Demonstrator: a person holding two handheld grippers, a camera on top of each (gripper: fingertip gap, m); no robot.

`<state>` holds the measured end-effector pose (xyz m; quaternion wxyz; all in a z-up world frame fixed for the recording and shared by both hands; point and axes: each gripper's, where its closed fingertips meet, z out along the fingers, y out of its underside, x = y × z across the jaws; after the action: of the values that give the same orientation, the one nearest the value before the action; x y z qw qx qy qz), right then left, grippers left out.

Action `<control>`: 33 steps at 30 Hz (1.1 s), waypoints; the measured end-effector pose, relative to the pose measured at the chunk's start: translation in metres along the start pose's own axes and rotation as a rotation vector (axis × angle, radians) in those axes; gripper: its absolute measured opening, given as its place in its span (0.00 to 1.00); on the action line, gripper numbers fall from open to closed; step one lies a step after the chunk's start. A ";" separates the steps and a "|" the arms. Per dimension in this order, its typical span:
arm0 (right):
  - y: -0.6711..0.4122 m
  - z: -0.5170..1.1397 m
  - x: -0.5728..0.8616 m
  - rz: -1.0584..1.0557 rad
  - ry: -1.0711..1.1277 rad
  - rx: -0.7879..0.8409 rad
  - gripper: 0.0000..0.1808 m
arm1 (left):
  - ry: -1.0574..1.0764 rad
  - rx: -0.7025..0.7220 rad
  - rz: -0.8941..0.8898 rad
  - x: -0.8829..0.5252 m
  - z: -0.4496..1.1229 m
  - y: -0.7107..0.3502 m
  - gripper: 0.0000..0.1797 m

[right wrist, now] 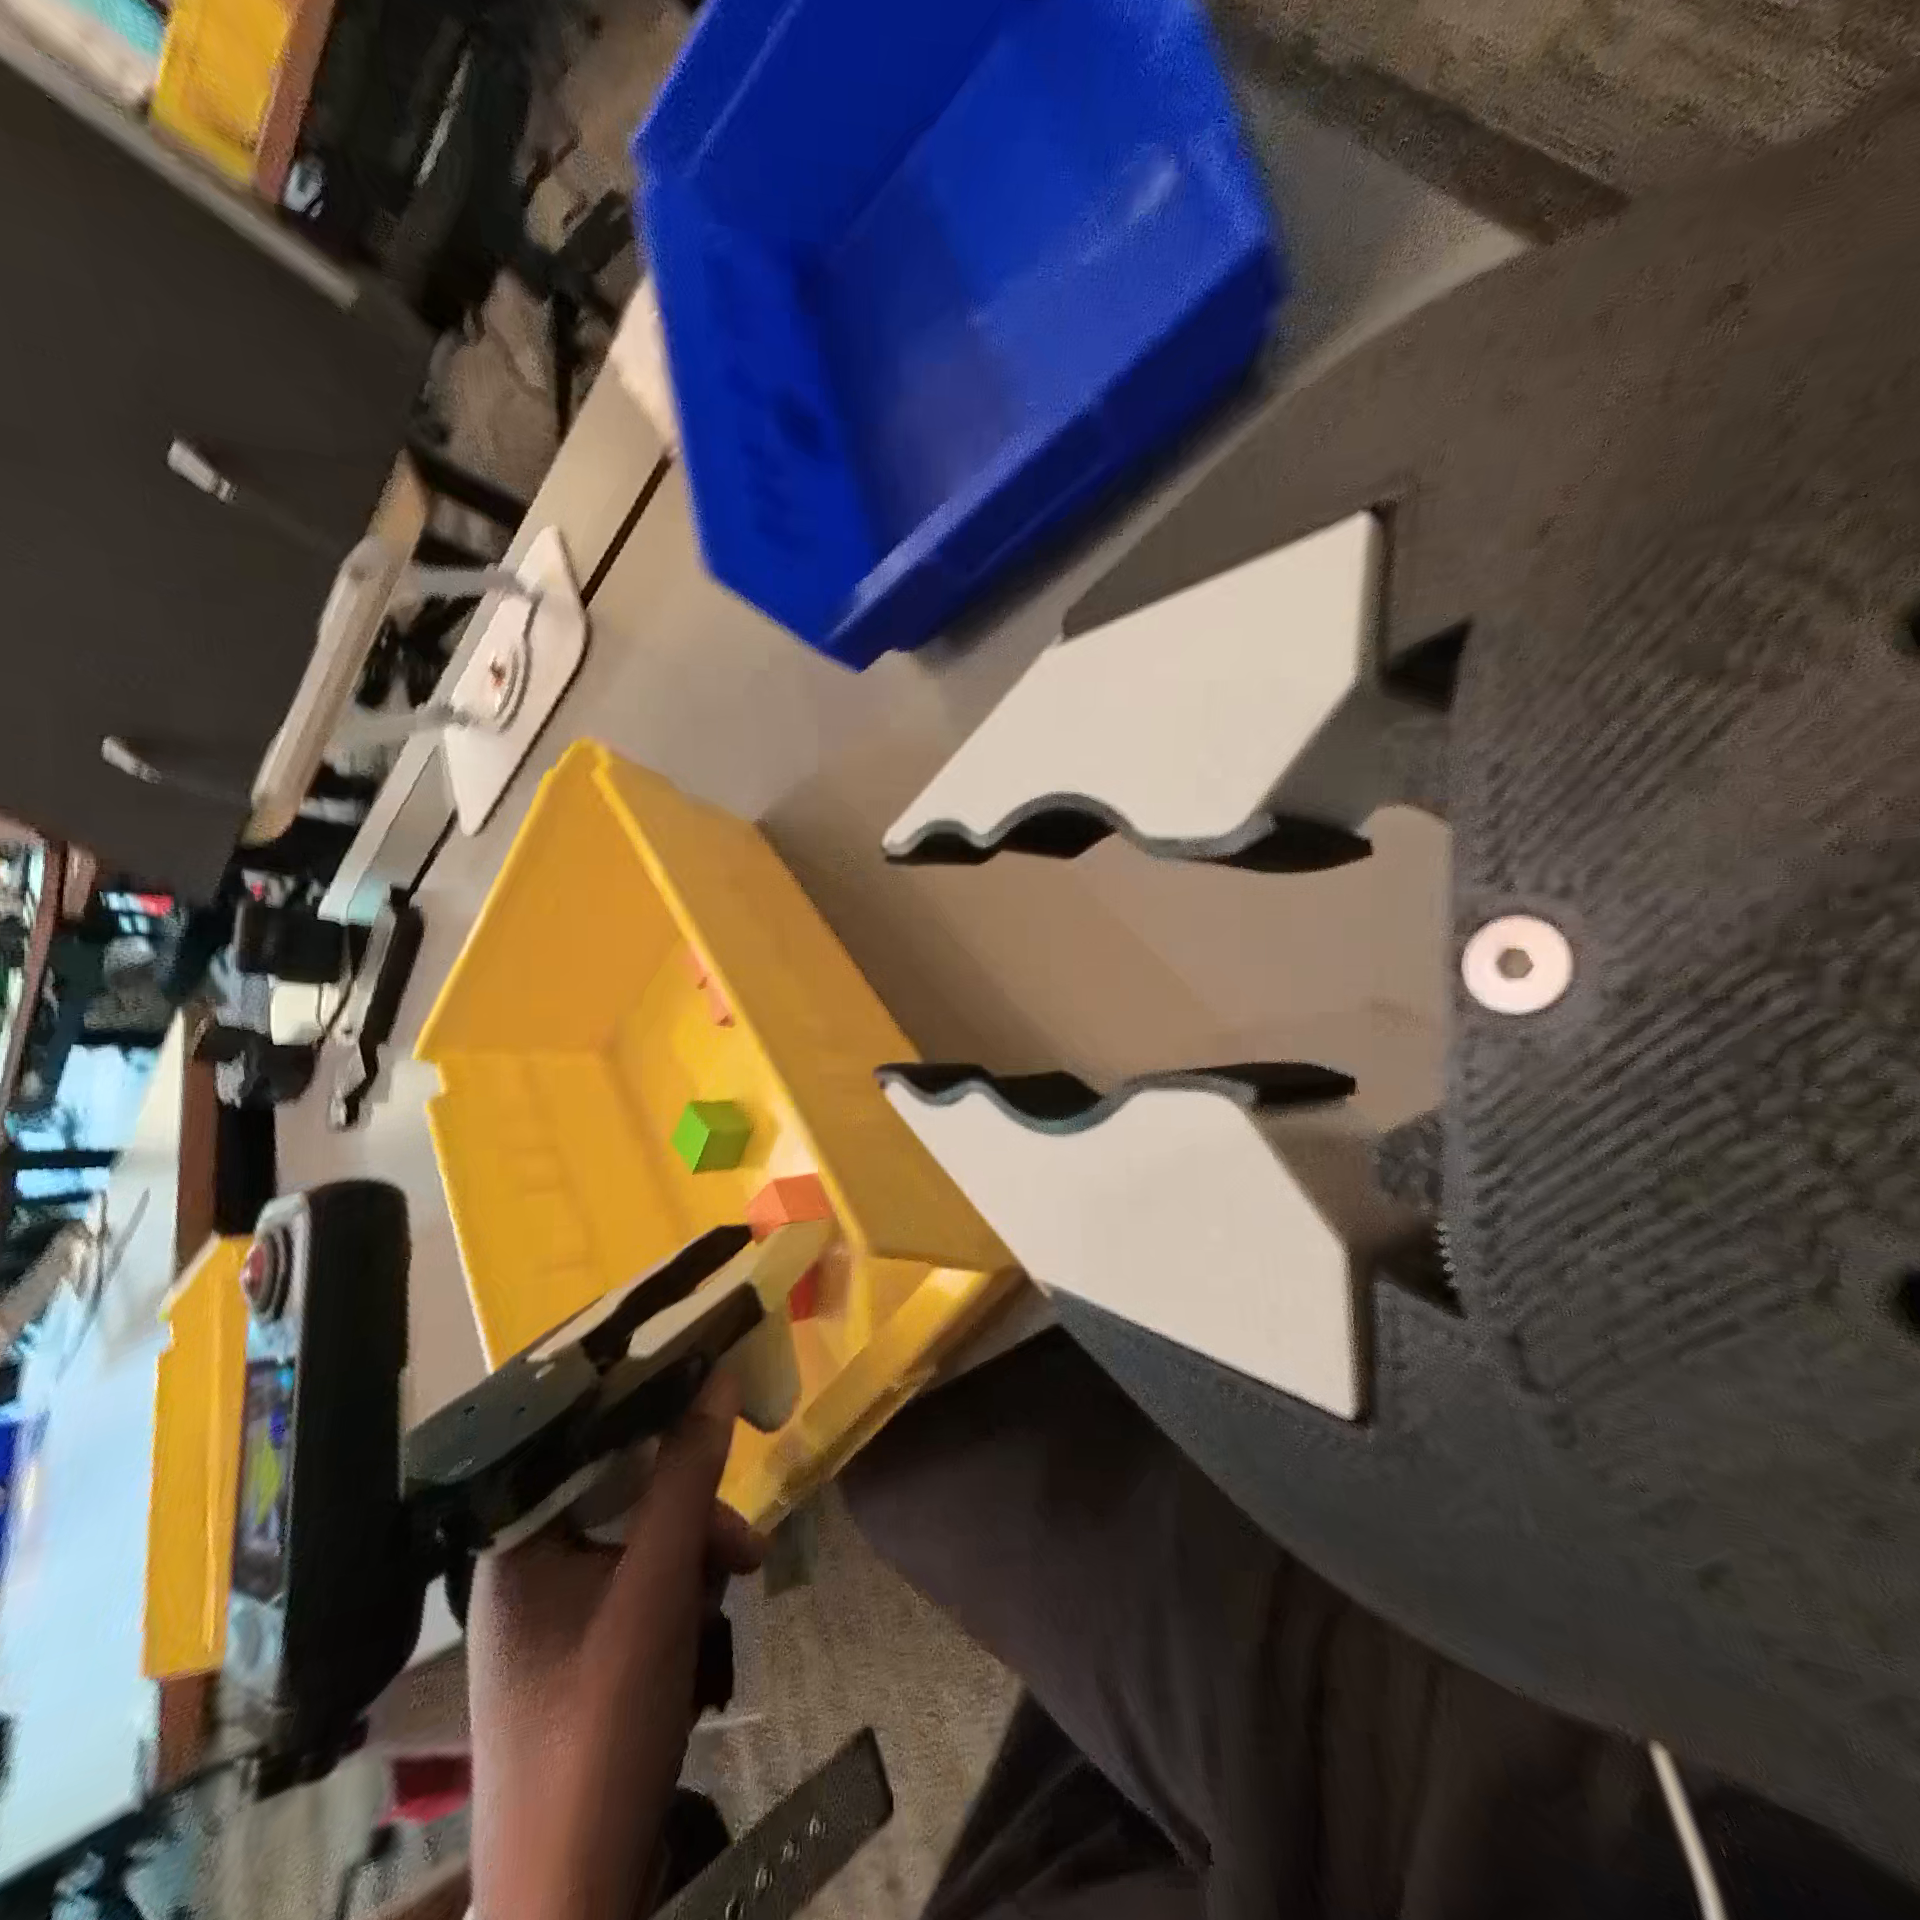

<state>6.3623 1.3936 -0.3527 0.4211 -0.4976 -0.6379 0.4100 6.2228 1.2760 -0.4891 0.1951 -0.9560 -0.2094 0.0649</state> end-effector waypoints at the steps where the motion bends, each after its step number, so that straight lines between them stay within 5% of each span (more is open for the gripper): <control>1: 0.008 -0.015 0.004 0.042 0.031 0.010 0.20 | -0.028 0.007 0.022 -0.004 0.001 -0.003 0.15; 9: 0.074 -0.132 0.029 0.396 0.326 0.125 0.15 | -0.019 0.164 0.148 0.040 -0.052 -0.027 0.14; 15: 0.084 -0.155 0.019 0.281 0.395 0.078 0.14 | 0.097 0.407 0.452 0.180 -0.115 -0.039 0.00; 18: 0.079 -0.153 0.010 0.251 0.370 0.114 0.13 | -0.042 0.432 0.420 0.180 -0.105 -0.040 0.00; 22: 0.085 -0.152 0.011 0.308 0.336 0.122 0.13 | 0.095 0.417 0.226 0.175 -0.106 -0.030 0.00; 25: 0.134 -0.158 0.039 0.410 0.455 -0.061 0.20 | 0.185 0.450 0.151 0.175 -0.114 -0.029 0.00; 29: 0.169 -0.142 0.027 0.565 0.353 -0.248 0.23 | 0.219 0.462 0.148 0.180 -0.110 -0.028 0.00; 33: 0.133 -0.156 0.038 0.531 0.382 -0.075 0.24 | 0.256 0.460 0.185 0.192 -0.105 -0.028 0.03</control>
<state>6.5423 1.4698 -0.4247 0.3929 -0.7295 -0.4100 0.3811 6.4080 1.3448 -0.3896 0.4252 -0.9020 -0.0747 0.0072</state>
